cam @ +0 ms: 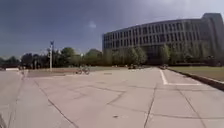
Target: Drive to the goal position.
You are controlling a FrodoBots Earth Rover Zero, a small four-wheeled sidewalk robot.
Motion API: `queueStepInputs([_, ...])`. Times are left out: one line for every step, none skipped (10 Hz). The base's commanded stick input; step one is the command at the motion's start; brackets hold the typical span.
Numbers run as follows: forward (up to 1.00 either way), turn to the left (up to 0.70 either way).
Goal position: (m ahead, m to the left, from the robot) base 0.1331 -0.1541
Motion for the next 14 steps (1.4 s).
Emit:
queueStepInputs([0.70, 0.01])
queueStepInputs([0.70, 0.01])
queueStepInputs([0.70, 0.01])
queueStepInputs([0.70, 0.01])
queueStepInputs([0.70, 0.01])
queueStepInputs([0.70, -0.03])
queueStepInputs([0.70, -0.07])
queueStepInputs([0.70, -0.11])
queueStepInputs([0.70, -0.15])
queueStepInputs([0.70, -0.19])
queueStepInputs([0.70, -0.23])
queueStepInputs([0.70, -0.27])
queueStepInputs([0.70, -0.31])
queueStepInputs([0.70, -0.34])
